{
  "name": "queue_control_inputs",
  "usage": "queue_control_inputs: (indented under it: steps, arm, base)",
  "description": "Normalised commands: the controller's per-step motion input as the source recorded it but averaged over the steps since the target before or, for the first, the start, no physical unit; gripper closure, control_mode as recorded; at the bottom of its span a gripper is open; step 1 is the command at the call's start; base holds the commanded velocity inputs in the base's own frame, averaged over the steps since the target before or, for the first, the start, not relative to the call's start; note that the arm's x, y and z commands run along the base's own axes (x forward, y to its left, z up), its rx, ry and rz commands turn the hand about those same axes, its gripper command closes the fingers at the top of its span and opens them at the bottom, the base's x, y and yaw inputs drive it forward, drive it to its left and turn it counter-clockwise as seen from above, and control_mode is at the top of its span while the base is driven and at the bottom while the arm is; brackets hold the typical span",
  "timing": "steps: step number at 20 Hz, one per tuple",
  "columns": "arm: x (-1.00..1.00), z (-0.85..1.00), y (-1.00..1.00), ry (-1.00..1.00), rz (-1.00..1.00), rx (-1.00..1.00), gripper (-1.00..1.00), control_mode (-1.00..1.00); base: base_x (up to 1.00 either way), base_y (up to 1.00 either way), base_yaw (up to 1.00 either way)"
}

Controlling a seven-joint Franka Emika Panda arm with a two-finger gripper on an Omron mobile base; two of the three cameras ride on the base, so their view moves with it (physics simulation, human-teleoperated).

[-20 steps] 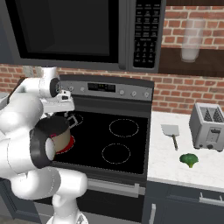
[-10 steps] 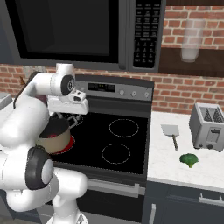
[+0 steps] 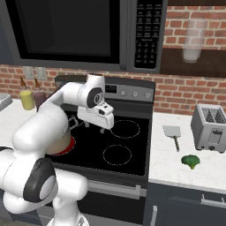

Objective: Put the tomato and broccoli in the pot. Retrieve the spatula and lightly stir the vegetables in the pot.

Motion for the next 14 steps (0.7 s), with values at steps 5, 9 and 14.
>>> queue_control_inputs:
  steps: [5,9,14]
  arm:
    - [0.10,-0.22,-1.00,0.08,-0.44,-0.06,-1.00,-1.00]
    - [0.13,-0.37,-1.00,0.05,-0.47,-0.11,-1.00,-1.00]
    - [0.16,-0.51,-1.00,0.02,-0.47,-0.18,-1.00,-1.00]
  base:
    - [0.00,0.00,0.00]
    - [0.00,0.00,0.00]
    - [0.00,0.00,0.00]
